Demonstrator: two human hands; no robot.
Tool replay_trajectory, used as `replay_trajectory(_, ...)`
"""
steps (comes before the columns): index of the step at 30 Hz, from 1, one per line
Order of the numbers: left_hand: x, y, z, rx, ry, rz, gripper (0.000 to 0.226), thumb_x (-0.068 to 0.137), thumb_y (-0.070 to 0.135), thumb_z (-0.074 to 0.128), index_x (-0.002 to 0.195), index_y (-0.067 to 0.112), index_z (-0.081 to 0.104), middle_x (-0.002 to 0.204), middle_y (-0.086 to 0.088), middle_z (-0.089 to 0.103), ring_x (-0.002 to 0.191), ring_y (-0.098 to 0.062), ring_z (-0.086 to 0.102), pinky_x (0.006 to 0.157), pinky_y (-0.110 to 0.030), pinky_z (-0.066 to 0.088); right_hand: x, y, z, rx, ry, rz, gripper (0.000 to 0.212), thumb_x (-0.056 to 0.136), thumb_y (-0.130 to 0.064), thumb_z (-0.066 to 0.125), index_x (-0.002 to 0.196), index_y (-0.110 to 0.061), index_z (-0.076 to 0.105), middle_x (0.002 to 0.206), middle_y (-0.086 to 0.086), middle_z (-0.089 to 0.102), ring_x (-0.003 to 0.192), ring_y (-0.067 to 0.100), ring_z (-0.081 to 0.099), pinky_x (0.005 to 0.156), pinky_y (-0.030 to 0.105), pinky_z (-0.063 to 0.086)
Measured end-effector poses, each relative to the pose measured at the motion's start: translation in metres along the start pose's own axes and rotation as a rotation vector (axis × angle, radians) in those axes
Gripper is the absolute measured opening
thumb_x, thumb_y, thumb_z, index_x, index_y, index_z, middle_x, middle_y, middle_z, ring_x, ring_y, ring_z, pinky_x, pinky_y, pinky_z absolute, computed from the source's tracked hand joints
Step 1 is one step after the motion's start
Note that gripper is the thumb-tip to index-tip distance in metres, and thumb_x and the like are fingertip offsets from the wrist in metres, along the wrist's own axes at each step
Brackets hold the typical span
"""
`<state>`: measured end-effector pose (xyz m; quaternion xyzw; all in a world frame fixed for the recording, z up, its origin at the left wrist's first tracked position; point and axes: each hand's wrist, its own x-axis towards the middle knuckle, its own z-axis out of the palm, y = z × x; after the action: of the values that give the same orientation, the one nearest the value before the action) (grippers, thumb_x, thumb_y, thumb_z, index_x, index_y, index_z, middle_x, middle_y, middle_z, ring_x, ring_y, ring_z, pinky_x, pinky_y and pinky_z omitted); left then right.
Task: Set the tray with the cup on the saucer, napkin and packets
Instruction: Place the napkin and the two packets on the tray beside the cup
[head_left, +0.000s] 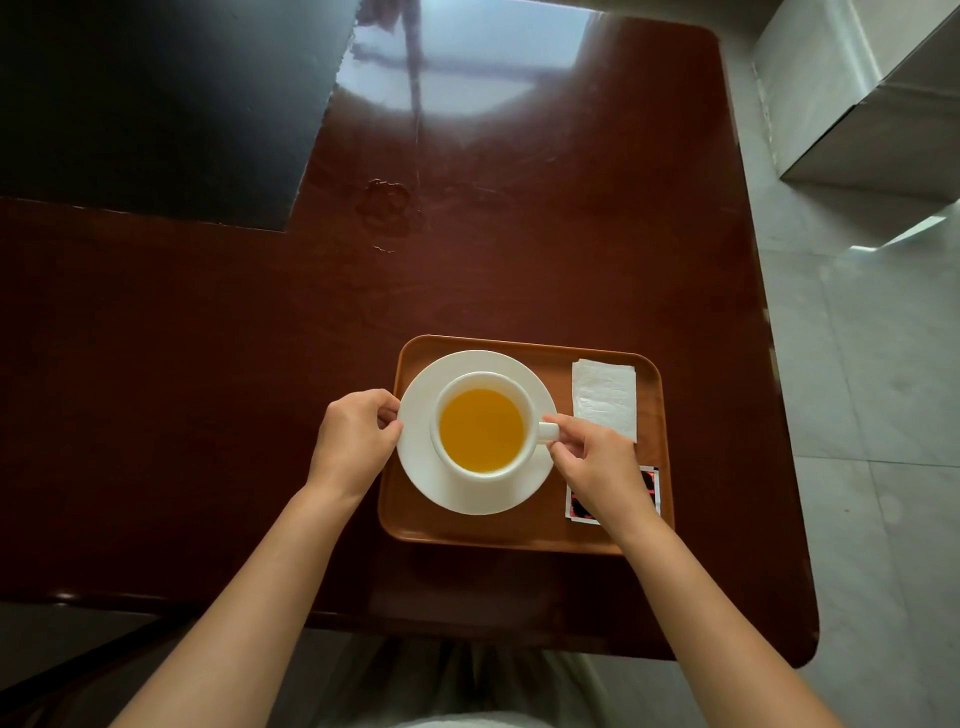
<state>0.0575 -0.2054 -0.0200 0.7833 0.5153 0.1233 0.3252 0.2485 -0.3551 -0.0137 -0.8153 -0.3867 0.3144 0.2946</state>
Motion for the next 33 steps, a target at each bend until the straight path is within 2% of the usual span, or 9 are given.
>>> replay_trajectory(5, 0.000, -0.001, 0.000, -0.010, -0.001, 0.000, 0.014, 0.079, 0.007, 0.070, 0.094, 0.007, 0.071, 0.084, -0.007, 0.071, 0.077, -0.016, 0.063, 0.070, -0.027, 0.053, 0.000, -0.001, 0.000, 0.005, 0.000, -0.007, 0.033, 0.088, -0.011, 0.059, 0.121, -0.020, 0.060, 0.096, 0.003, 0.070, 0.083, 0.010, 0.060, 0.068, 0.013, 0.046)
replay_trajectory(8, -0.002, 0.002, -0.001, 0.000, 0.000, -0.015, 0.023, 0.082, 0.010, 0.068, 0.105, 0.005, 0.068, 0.091, -0.009, 0.070, 0.082, -0.017, 0.064, 0.073, -0.027, 0.052, -0.002, -0.003, -0.004, 0.015, -0.030, -0.012, 0.041, 0.088, -0.014, 0.060, 0.128, -0.020, 0.054, 0.101, 0.002, 0.069, 0.089, 0.010, 0.060, 0.077, 0.020, 0.050)
replay_trajectory(12, -0.026, 0.008, -0.005, -0.001, 0.256, -0.004, 0.029, 0.088, 0.016, 0.058, 0.117, 0.009, 0.058, 0.100, -0.008, 0.058, 0.081, -0.017, 0.057, 0.067, -0.024, 0.048, -0.002, 0.014, -0.037, -0.027, 0.150, -0.051, 0.040, 0.086, -0.009, 0.059, 0.125, -0.016, 0.056, 0.114, 0.001, 0.064, 0.100, 0.012, 0.060, 0.087, 0.025, 0.049)
replay_trajectory(15, -0.063, 0.020, 0.003, -0.078, 0.351, 0.120, 0.026, 0.091, 0.020, 0.049, 0.113, 0.009, 0.057, 0.101, -0.008, 0.054, 0.087, -0.015, 0.052, 0.073, -0.020, 0.041, 0.001, 0.038, -0.066, -0.261, 0.246, -0.128, 0.037, 0.085, -0.005, 0.061, 0.122, -0.011, 0.058, 0.122, 0.008, 0.063, 0.115, 0.022, 0.056, 0.095, 0.028, 0.041)
replay_trajectory(18, -0.098, 0.039, 0.030, -0.060, 0.190, 0.281, 0.035, 0.089, 0.023, 0.045, 0.115, 0.006, 0.059, 0.107, -0.012, 0.059, 0.102, -0.018, 0.052, 0.086, -0.030, 0.044, 0.011, 0.055, -0.075, -0.487, 0.225, -0.233, 0.043, 0.082, -0.008, 0.066, 0.124, -0.011, 0.057, 0.129, 0.010, 0.058, 0.126, 0.027, 0.047, 0.100, 0.032, 0.032)
replay_trajectory(20, -0.114, 0.053, 0.050, -0.007, 0.061, 0.406, 0.037, 0.088, 0.024, 0.046, 0.118, 0.008, 0.061, 0.118, -0.012, 0.060, 0.116, -0.020, 0.048, 0.096, -0.039, 0.042, 0.019, 0.060, -0.072, -0.592, 0.153, -0.335, 0.046, 0.080, -0.008, 0.069, 0.124, -0.009, 0.056, 0.131, 0.012, 0.056, 0.130, 0.029, 0.043, 0.102, 0.037, 0.033)
replay_trajectory(23, -0.131, 0.072, 0.076, 0.049, 0.012, 0.547, 0.036, 0.086, 0.023, 0.051, 0.120, 0.015, 0.059, 0.134, -0.006, 0.051, 0.128, -0.020, 0.040, 0.100, -0.041, 0.036, 0.029, 0.067, -0.066, -0.645, 0.040, -0.415, 0.048, 0.081, -0.010, 0.069, 0.126, -0.011, 0.054, 0.136, 0.014, 0.052, 0.132, 0.030, 0.039, 0.107, 0.045, 0.034)
replay_trajectory(28, -0.154, 0.085, 0.099, 0.033, 0.032, 0.534, 0.039, 0.082, 0.023, 0.054, 0.122, 0.023, 0.052, 0.135, 0.000, 0.043, 0.124, -0.016, 0.041, 0.098, -0.034, 0.030, 0.036, 0.076, -0.062, -0.660, -0.028, -0.478, 0.043, 0.085, -0.011, 0.064, 0.126, -0.012, 0.054, 0.137, 0.015, 0.051, 0.131, 0.032, 0.041, 0.106, 0.042, 0.029)
replay_trajectory(33, -0.155, 0.086, 0.120, 0.232, -0.195, 0.462, 0.049, 0.086, 0.032, 0.046, 0.134, 0.023, 0.043, 0.146, -0.008, 0.040, 0.137, -0.020, 0.027, 0.106, -0.043, 0.031, 0.039, 0.080, -0.062, -0.633, -0.058, -0.484, 0.042, 0.089, -0.014, 0.059, 0.130, -0.015, 0.051, 0.140, 0.013, 0.047, 0.134, 0.029, 0.037, 0.109, 0.043, 0.027)
